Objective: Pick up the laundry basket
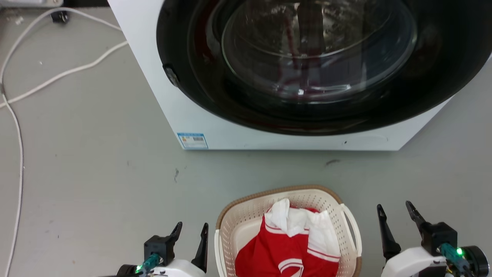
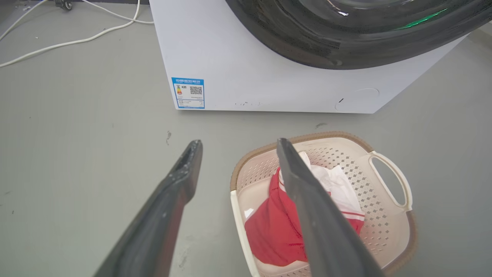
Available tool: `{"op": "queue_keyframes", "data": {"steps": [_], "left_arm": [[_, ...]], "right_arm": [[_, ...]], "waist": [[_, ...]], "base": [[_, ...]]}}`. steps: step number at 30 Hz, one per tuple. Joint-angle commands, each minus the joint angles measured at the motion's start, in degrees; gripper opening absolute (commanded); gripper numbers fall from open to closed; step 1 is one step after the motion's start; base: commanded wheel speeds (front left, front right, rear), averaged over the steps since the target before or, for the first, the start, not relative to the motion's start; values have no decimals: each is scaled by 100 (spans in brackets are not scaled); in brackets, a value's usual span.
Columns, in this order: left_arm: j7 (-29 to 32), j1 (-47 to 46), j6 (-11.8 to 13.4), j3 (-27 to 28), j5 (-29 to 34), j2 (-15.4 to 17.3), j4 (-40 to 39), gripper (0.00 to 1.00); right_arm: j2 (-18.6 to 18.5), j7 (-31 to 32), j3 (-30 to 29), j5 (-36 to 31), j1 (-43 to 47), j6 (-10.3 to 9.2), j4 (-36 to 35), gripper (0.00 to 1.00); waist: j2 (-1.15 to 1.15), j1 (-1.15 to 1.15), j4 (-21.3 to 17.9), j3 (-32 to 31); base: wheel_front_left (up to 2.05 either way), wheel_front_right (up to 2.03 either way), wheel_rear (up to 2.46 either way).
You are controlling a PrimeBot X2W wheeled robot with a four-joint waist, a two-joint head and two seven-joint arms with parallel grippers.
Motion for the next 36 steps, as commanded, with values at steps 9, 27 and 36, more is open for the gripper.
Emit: {"op": "queue_keyframes", "data": {"steps": [9, 27, 36], "left_arm": [[-16, -864, -297, -348, -252, 9, 1303, 100], [-15, -2076, -501, -1190, -788, 10, 2881, 100], [-15, -2487, -516, -1592, -1124, 9, 3208, 100]], "right_arm": [[-10, -12, -373, -709, -940, -4, 1171, 100], [-10, -12, -643, -1686, -2412, -4, 3048, 100], [-10, -12, -721, -2054, -3066, -4, 3673, 100]], "waist": [[0, 0, -6, 1025], [0, 0, -46, 2375], [0, 0, -17, 2857]], "base": [[0, 0, 0], [0, 0, 0], [0, 0, 0]]}}
